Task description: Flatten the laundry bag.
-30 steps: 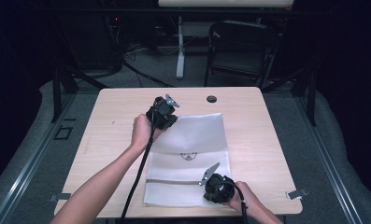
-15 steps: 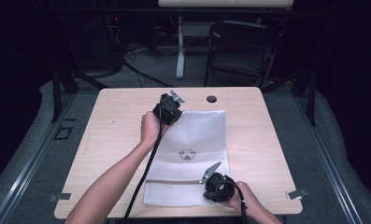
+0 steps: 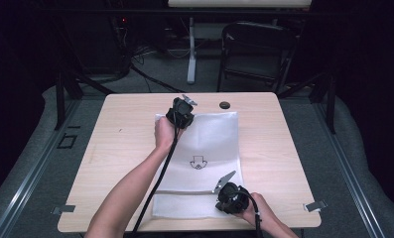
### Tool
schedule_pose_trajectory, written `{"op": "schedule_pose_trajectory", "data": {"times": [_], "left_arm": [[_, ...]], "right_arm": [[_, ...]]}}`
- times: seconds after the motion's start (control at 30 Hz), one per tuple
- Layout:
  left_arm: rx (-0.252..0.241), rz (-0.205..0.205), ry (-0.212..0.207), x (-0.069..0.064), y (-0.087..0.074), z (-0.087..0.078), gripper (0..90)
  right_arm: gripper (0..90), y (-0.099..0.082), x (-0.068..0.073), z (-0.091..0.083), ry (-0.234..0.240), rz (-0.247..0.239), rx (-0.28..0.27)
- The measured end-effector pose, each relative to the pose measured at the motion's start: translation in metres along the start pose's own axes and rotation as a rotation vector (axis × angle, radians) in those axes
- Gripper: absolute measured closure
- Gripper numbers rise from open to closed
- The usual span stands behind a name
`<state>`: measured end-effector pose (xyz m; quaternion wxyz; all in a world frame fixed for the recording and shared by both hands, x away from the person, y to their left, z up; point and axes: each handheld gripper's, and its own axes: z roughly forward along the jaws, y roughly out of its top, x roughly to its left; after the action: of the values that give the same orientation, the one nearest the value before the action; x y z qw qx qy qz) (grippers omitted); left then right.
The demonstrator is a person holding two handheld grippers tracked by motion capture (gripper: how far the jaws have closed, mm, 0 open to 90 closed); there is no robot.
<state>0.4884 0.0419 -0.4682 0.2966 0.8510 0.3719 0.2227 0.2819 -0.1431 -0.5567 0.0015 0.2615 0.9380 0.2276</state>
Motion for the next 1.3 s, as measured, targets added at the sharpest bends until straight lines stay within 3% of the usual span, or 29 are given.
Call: {"op": "schedule_pose_trajectory", "data": {"times": [0.1,0.23,0.37,0.5,0.6,0.7,0.77,0.8,0.87,1.0,1.17,1.3], "left_arm": [[0.006,-0.008,0.000,0.001,0.002,0.007,86.9],[0.007,-0.009,0.009,0.003,0.004,0.015,85.3],[0.008,-0.037,0.002,0.006,0.004,0.022,80.0],[-0.001,-0.044,-0.005,0.009,0.005,0.023,61.2],[-0.026,-0.065,-0.048,0.011,0.004,0.021,51.5],[-0.027,-0.070,-0.078,0.010,0.002,0.017,40.6],[-0.028,-0.057,-0.098,0.009,0.000,0.012,34.9],[-0.029,-0.053,-0.109,0.007,-0.001,0.010,31.2],[-0.023,-0.047,-0.138,0.005,-0.004,0.005,24.2],[-0.026,-0.009,-0.176,-0.002,-0.014,-0.006,18.9],[-0.034,0.020,-0.212,-0.010,-0.029,-0.021,15.1],[-0.034,0.039,-0.245,-0.019,-0.041,-0.033,11.2]], "right_arm": [[90.0,0.001,-0.001,-0.003,-0.017,-0.025,0.035],[90.0,0.001,-0.001,-0.002,-0.008,-0.006,0.021],[90.0,0.000,-0.001,-0.001,0.000,0.011,0.005],[90.0,-0.001,-0.001,0.000,-0.007,0.018,-0.003],[86.5,0.000,-0.002,-0.001,-0.011,0.014,0.005],[78.2,0.001,-0.001,-0.001,-0.001,0.010,0.002],[67.1,0.003,-0.001,-0.004,-0.010,0.004,0.007],[63.1,0.002,-0.001,-0.003,0.006,0.033,-0.028],[55.2,0.003,-0.003,-0.010,-0.005,0.028,-0.042],[39.9,0.003,-0.008,-0.021,0.007,0.019,-0.060],[19.0,-0.001,-0.014,-0.033,-0.018,0.055,-0.079],[13.8,-0.006,-0.023,-0.043,-0.027,0.079,-0.096]]}}
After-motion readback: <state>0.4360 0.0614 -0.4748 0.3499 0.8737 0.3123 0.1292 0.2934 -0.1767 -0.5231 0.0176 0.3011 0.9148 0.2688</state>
